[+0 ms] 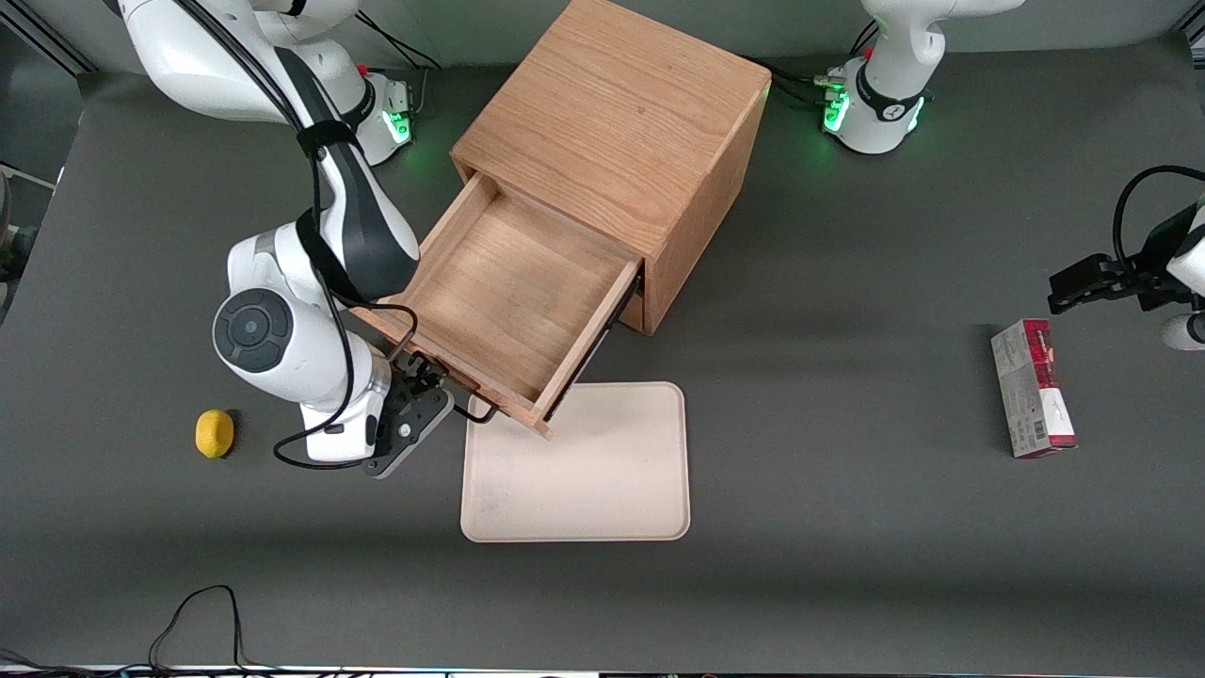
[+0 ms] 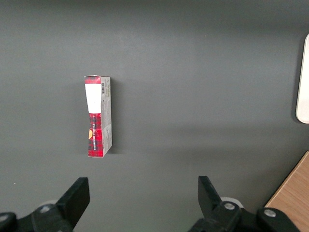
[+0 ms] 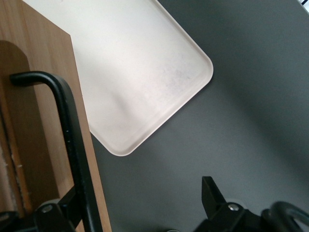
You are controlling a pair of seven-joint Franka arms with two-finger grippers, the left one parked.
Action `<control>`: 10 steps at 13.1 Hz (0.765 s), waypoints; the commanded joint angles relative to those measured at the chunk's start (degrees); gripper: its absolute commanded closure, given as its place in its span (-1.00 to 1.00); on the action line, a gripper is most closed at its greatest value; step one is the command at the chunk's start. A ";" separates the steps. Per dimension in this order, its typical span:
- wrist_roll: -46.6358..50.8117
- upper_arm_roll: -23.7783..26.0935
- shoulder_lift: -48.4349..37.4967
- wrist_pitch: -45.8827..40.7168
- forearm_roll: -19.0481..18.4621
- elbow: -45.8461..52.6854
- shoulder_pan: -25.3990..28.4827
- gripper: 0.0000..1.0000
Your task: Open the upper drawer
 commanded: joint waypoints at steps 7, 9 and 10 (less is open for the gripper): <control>-0.77 0.04 0.89 -7.88 0.08 10.80 -0.82 -1.00; -0.77 -0.22 0.89 -11.24 0.08 13.63 -0.91 -1.00; -0.77 -0.31 0.80 -12.21 0.08 14.51 -0.99 -1.00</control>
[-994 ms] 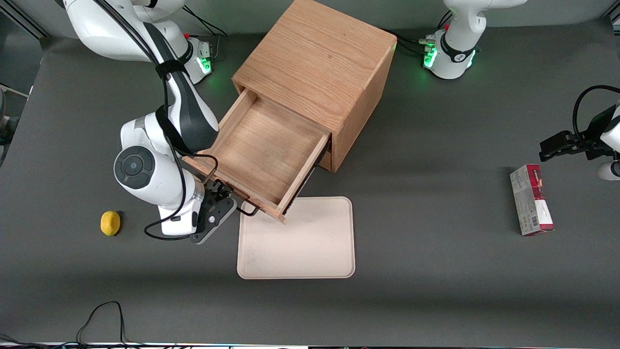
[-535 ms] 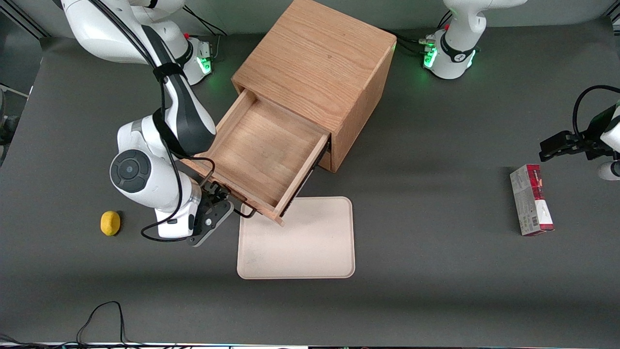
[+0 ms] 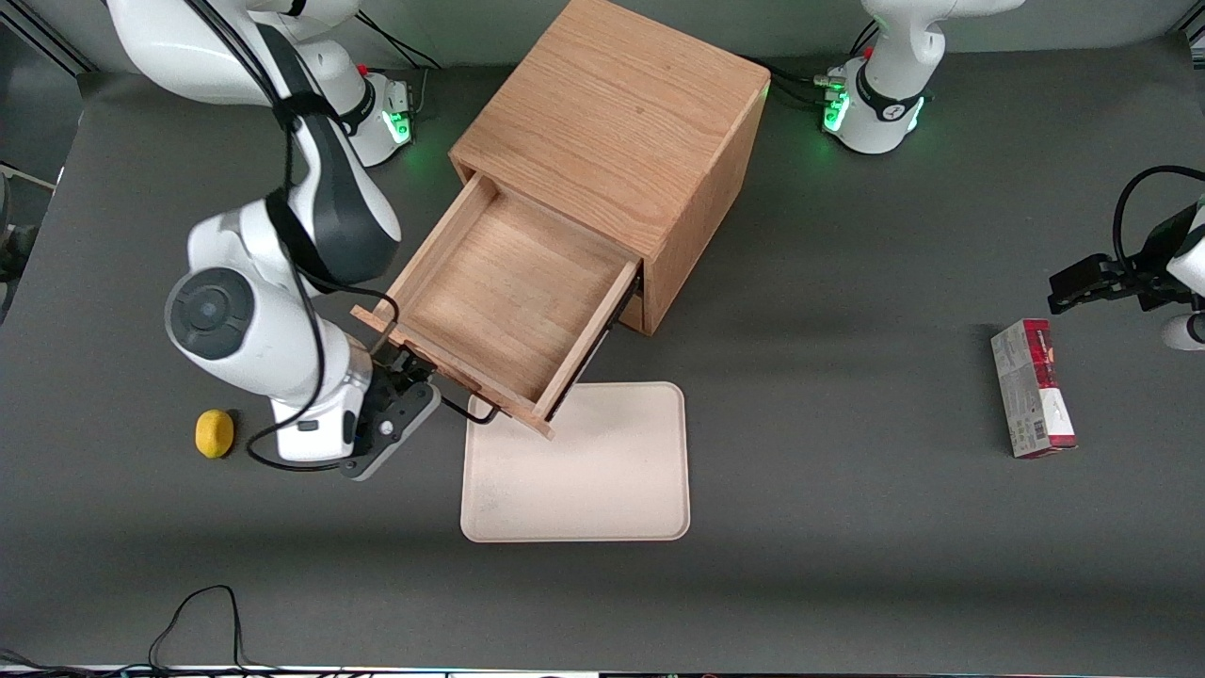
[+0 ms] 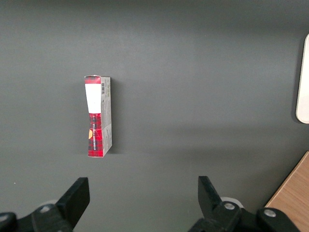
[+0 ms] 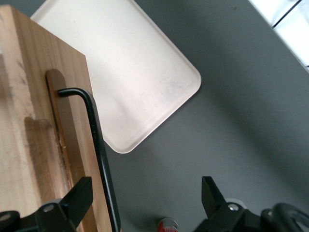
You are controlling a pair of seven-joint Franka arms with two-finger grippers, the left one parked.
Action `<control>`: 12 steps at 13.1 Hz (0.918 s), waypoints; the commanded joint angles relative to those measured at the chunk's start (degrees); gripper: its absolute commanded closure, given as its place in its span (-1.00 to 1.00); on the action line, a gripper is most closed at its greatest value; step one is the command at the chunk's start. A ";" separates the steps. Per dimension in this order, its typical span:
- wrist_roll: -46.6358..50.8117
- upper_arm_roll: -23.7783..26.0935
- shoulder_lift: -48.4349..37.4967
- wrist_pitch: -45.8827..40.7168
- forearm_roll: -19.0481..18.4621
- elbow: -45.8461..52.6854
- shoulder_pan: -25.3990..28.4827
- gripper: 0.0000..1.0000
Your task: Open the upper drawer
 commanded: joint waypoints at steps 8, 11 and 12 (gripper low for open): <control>9.39 -0.24 -7.64 -13.90 0.07 5.41 -7.67 -1.00; 15.82 -1.72 -11.25 -19.80 -0.01 4.80 -10.14 -1.00; 16.88 -2.52 -12.91 -20.07 -0.36 3.40 -10.23 -1.00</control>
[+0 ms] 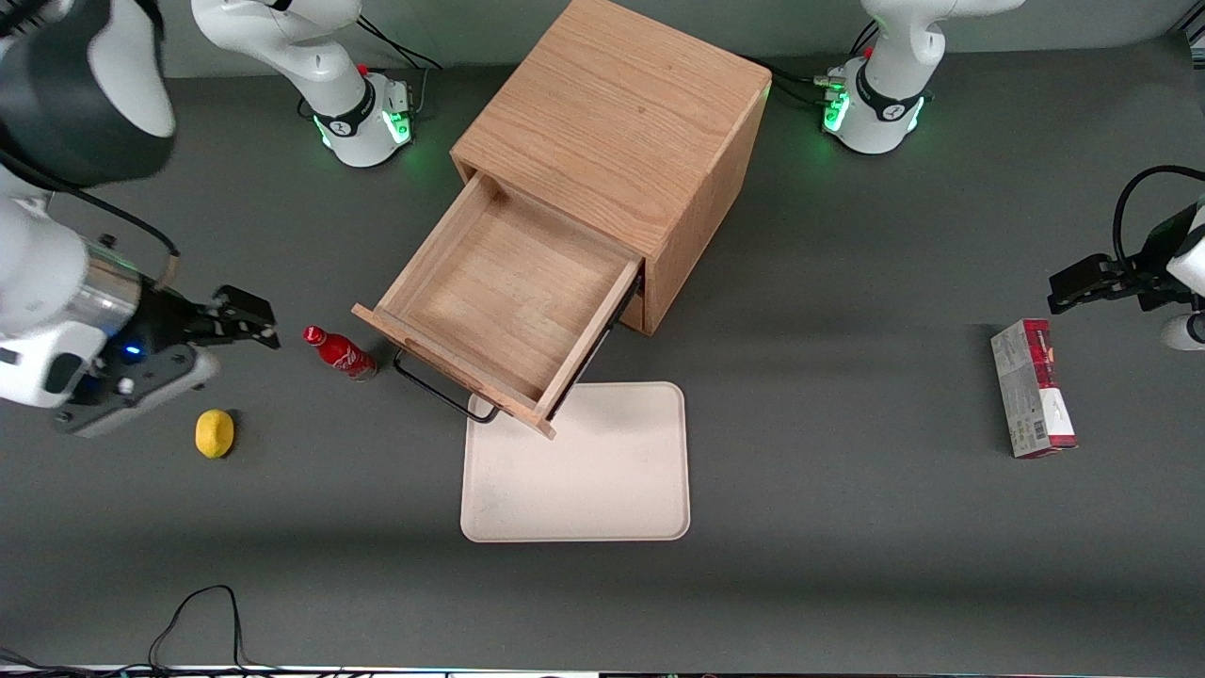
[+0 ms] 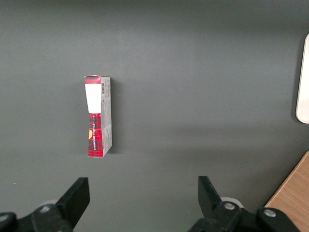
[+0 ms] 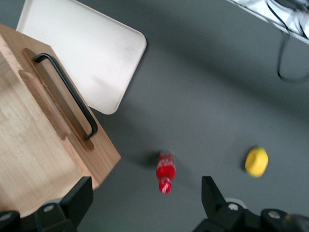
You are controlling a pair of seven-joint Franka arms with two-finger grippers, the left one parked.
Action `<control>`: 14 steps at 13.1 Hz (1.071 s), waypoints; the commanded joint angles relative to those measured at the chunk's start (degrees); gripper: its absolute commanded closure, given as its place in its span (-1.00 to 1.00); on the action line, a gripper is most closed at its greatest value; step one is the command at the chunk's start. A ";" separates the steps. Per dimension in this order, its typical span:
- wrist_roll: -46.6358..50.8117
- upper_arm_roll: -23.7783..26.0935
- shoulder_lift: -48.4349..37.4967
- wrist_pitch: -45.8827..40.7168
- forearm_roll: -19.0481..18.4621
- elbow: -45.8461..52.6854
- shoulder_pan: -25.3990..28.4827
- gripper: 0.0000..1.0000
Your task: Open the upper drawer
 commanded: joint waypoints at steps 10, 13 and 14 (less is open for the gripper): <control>7.81 7.53 -17.90 8.76 -7.80 -24.35 -14.08 -1.00; 10.88 7.82 -17.90 7.88 -10.91 -24.26 -13.99 -1.00; 10.97 7.55 -17.64 7.88 -10.74 -24.35 -14.08 -1.00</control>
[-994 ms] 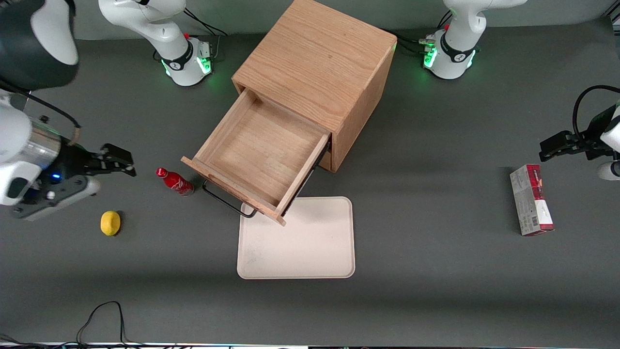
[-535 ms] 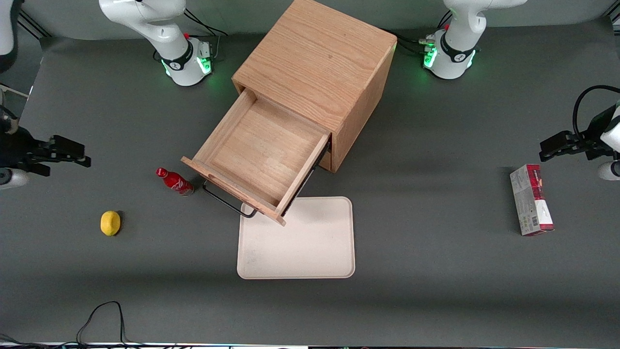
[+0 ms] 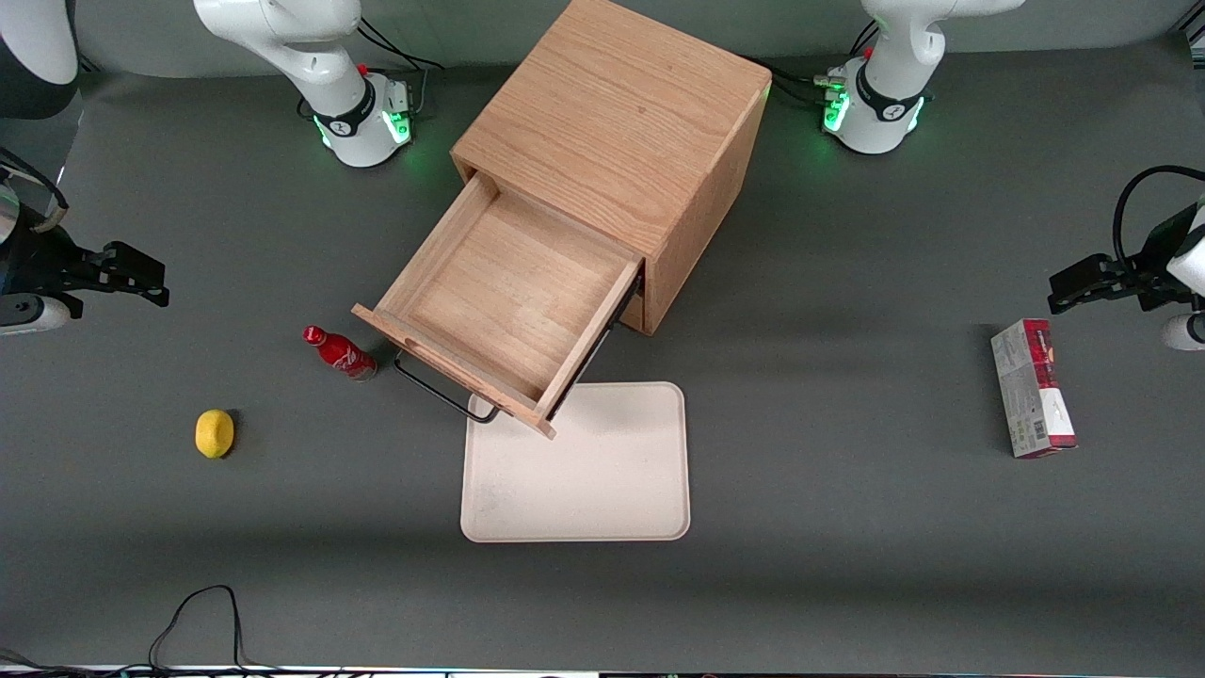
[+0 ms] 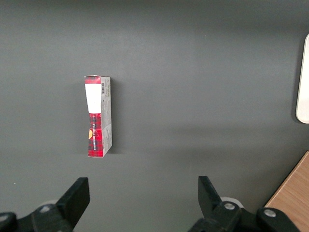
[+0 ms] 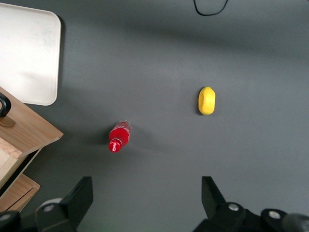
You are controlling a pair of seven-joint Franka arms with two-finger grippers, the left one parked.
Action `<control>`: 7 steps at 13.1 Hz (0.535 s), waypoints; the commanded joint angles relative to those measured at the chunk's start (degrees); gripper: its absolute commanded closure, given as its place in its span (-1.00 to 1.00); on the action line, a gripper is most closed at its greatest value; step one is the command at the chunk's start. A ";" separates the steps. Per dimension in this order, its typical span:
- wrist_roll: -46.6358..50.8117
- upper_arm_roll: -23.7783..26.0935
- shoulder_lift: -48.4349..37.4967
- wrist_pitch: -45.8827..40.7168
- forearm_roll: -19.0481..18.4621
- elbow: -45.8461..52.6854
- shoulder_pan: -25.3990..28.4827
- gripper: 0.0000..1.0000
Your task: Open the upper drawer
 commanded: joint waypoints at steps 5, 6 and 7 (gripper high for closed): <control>1.49 -3.68 -0.93 0.02 2.89 -1.63 -0.32 -1.00; 1.49 -3.68 -0.92 -0.24 2.90 -1.29 -0.14 -1.00; 1.49 -3.68 -1.01 -0.51 2.90 -1.11 -0.06 -1.00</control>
